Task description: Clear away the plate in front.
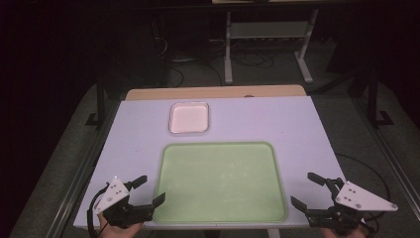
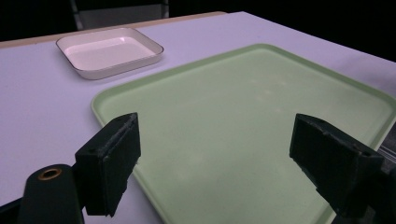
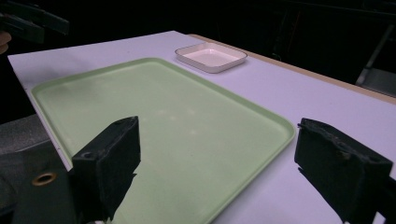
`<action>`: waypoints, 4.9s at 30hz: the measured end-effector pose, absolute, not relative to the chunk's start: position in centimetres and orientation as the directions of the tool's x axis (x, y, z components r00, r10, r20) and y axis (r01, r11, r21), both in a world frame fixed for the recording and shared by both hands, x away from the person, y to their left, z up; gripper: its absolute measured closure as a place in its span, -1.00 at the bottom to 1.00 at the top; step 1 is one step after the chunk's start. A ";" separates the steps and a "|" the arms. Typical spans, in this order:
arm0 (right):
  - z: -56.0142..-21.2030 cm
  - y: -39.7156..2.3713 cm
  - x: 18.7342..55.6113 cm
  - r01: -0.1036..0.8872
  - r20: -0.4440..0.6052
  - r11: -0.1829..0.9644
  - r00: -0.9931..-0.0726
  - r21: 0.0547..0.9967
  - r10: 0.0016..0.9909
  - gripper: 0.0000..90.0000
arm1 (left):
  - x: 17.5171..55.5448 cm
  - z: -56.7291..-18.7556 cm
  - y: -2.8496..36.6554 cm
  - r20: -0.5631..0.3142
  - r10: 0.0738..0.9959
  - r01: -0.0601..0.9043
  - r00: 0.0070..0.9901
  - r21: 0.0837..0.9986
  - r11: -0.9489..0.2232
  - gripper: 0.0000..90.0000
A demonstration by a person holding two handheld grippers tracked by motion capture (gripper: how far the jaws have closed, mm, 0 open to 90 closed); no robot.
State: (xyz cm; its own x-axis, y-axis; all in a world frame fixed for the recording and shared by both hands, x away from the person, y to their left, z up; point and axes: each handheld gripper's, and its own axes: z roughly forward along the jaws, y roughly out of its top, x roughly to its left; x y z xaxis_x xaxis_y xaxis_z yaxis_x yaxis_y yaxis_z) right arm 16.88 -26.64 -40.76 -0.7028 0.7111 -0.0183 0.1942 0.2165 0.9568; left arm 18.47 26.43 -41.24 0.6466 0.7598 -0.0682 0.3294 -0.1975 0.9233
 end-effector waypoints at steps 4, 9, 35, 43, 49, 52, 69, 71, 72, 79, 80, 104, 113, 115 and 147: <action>-40.8 -26.7 16.8 0.193 -0.019 0.216 -0.702 0.957 0.712 -0.70 | 18.6 -41.3 26.5 -0.072 0.760 0.334 0.646 0.922 -0.196 -0.64; -40.8 -26.7 16.8 0.192 -0.019 0.215 -0.700 0.958 0.714 -0.70 | 18.7 -41.4 26.4 -0.080 0.751 0.340 0.655 0.919 -0.199 -0.64; -40.6 -27.4 16.7 0.184 -0.033 0.210 -0.673 0.960 0.739 -0.70 | 20.6 -40.2 24.9 -0.082 0.716 0.347 0.693 0.909 -0.231 -0.63; -40.6 -27.5 16.6 0.186 -0.029 0.206 -0.670 0.961 0.742 -0.70 | 21.3 -39.7 24.5 -0.087 0.706 0.355 0.703 0.903 -0.241 -0.59; -40.5 -27.3 16.6 0.183 -0.033 0.211 -0.676 0.960 0.736 -0.70 | 22.2 -39.8 24.1 -0.108 0.704 0.371 0.702 0.899 -0.233 -0.61; -40.6 -27.4 16.5 0.185 -0.029 0.207 -0.674 0.961 0.738 -0.70 | 22.5 -39.7 23.9 -0.104 0.703 0.367 0.704 0.900 -0.234 -0.63; -40.5 -27.2 16.5 0.186 -0.030 0.211 -0.678 0.960 0.735 -0.70 | 24.7 -38.8 23.6 -0.082 0.718 0.363 0.692 0.898 -0.248 -0.63; -40.5 -27.2 16.5 0.187 -0.031 0.212 -0.677 0.959 0.735 -0.70 | 25.0 -38.7 23.7 -0.082 0.721 0.367 0.689 0.896 -0.249 -0.63; -40.5 -27.2 16.5 0.187 -0.031 0.212 -0.678 0.959 0.735 -0.70 | 25.1 -38.6 23.7 -0.084 0.719 0.369 0.690 0.895 -0.249 -0.62; -40.6 -27.2 16.5 0.187 -0.030 0.213 -0.678 0.959 0.735 -0.70 | 26.4 -38.4 23.7 -0.104 0.722 0.389 0.684 0.889 -0.240 -0.62; -40.6 -27.2 16.6 0.187 -0.032 0.215 -0.679 0.959 0.733 -0.70 | 26.5 -38.3 23.6 -0.102 0.721 0.388 0.686 0.889 -0.244 -0.62; -40.6 -27.2 16.8 0.191 -0.031 0.220 -0.684 0.957 0.729 -0.70 | 30.8 -37.5 23.4 -0.100 0.758 0.425 0.644 0.871 -0.246 -0.62; -40.6 -27.3 16.8 0.193 -0.028 0.218 -0.685 0.957 0.728 -0.70 | 32.6 -37.2 23.4 -0.118 0.770 0.441 0.627 0.869 -0.226 -0.62; -40.6 -27.3 16.8 0.193 -0.026 0.214 -0.683 0.958 0.730 -0.70 | 33.0 -37.1 23.2 -0.120 0.771 0.444 0.625 0.868 -0.225 -0.62; -40.5 -27.6 17.1 0.200 -0.014 0.204 -0.682 0.958 0.732 -0.70 | 40.4 -37.6 22.7 -0.164 0.809 0.530 0.564 0.823 -0.203 -0.58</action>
